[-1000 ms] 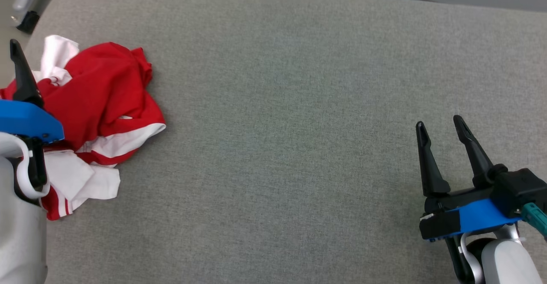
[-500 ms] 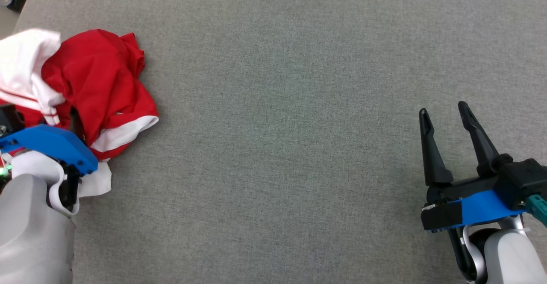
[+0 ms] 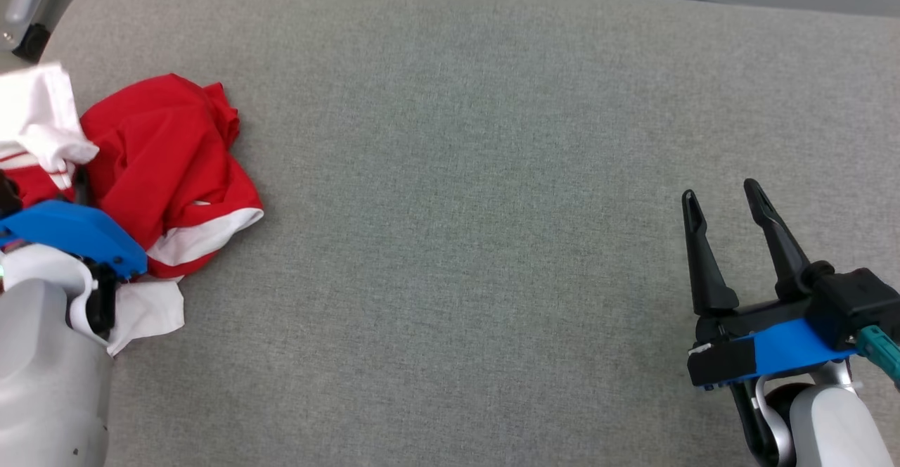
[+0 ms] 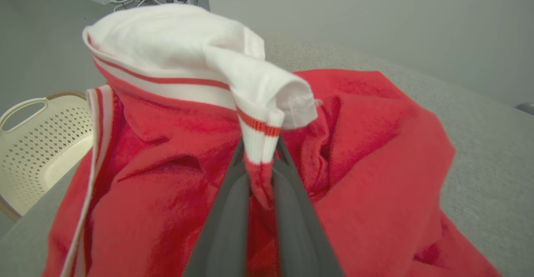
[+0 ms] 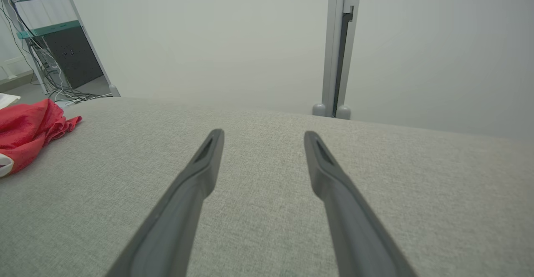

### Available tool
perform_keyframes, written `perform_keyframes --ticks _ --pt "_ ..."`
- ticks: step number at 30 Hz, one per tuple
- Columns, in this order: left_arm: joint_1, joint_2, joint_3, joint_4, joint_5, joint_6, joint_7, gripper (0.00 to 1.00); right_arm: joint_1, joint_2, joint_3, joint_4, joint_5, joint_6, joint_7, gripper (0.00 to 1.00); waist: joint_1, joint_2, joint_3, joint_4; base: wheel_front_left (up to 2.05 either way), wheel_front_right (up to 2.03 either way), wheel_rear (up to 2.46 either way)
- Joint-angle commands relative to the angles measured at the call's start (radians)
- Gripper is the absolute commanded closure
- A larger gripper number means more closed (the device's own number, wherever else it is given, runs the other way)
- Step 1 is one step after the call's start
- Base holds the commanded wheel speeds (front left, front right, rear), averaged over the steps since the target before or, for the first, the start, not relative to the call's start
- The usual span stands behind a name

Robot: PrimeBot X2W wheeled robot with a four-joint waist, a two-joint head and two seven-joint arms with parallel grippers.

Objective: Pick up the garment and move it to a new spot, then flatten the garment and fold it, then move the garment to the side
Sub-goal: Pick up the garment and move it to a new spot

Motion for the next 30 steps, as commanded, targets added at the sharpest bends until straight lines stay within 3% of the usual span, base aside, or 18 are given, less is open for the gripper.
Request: perform_keyframes --ticks 1,7,14,23,30 --pt "-0.028 0.01 -0.006 -0.007 0.007 -0.006 -0.031 1.0 0.013 -0.005 0.0 0.011 0.012 0.002 -0.011 0.0 0.0 0.0 -0.021 -0.009 0.0 0.0 0.0" --pt "-0.08 0.034 -0.032 -0.056 0.039 -0.006 -0.115 1.0 0.021 -0.005 0.013 0.051 0.043 0.002 -0.041 0.0 0.0 0.0 -0.079 -0.029 0.0 0.0 0.0" --pt "-0.147 0.063 -0.079 -0.201 0.093 0.003 -0.132 1.0 0.033 -0.005 0.021 0.105 0.084 0.002 -0.082 0.0 0.0 0.0 -0.13 -0.08 0.0 0.0 0.0" --pt "-0.231 0.074 -0.15 -0.518 0.14 0.01 -0.021 1.0 0.019 -0.005 0.029 0.155 0.135 0.002 -0.126 0.0 0.0 0.0 -0.143 -0.196 0.0 0.0 0.0" --pt "-0.312 0.028 -0.208 -0.734 0.154 0.028 0.089 1.0 0.0 -0.005 0.038 0.19 0.166 0.002 -0.151 0.0 0.0 0.0 -0.119 -0.305 0.0 0.0 0.0"
